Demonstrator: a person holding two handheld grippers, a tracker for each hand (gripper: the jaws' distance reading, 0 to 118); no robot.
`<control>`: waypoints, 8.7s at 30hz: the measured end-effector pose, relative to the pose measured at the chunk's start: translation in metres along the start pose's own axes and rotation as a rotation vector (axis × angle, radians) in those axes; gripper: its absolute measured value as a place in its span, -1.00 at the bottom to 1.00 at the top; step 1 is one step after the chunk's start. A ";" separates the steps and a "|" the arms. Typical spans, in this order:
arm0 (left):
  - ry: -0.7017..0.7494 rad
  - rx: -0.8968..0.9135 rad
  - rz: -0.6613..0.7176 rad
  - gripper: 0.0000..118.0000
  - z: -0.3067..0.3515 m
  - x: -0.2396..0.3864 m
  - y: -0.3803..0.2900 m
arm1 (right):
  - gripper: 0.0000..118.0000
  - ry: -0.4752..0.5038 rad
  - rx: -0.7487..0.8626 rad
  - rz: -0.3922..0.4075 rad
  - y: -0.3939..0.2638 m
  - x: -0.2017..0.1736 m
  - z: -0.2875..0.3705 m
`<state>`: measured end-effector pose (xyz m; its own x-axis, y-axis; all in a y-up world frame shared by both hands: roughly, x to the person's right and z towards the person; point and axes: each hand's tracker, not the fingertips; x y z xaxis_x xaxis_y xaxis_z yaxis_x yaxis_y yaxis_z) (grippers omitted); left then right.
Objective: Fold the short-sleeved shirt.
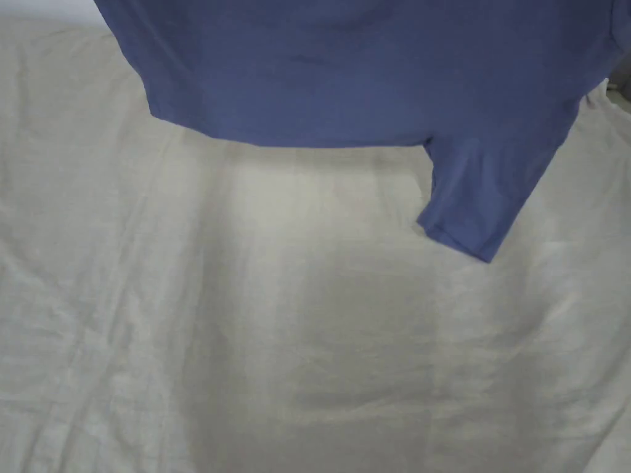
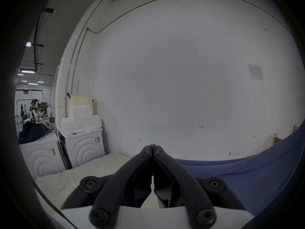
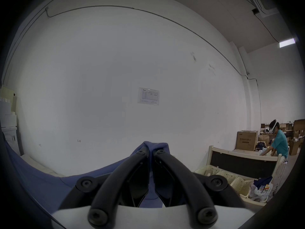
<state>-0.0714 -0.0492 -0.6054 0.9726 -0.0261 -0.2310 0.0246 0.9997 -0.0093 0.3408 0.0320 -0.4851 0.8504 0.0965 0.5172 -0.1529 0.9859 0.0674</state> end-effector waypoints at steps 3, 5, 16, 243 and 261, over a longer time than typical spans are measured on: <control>-0.015 -0.023 0.004 -1.00 -0.013 0.010 -0.023 | -0.98 0.017 -0.021 -0.019 -0.028 0.002 -0.010; -0.021 -0.050 0.001 -1.00 -0.018 0.017 -0.044 | -0.98 0.028 -0.055 -0.032 -0.051 0.003 -0.017; -0.096 -0.373 -0.144 -1.00 -0.009 0.015 -0.237 | -0.98 0.090 -0.480 0.011 -0.254 0.006 -0.008; -0.175 -0.771 0.043 -1.00 0.137 -0.096 -0.373 | -0.94 0.168 -0.901 0.078 -0.426 0.048 0.158; -0.061 -0.711 -0.043 0.77 0.120 -0.082 -0.392 | 0.55 0.088 -0.971 0.017 -0.452 0.050 0.135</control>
<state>-0.1328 -0.4390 -0.4662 0.9859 -0.0440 -0.1616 -0.0736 0.7528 -0.6541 0.3846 -0.4272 -0.3744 0.8927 0.0827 0.4430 0.2821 0.6641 -0.6924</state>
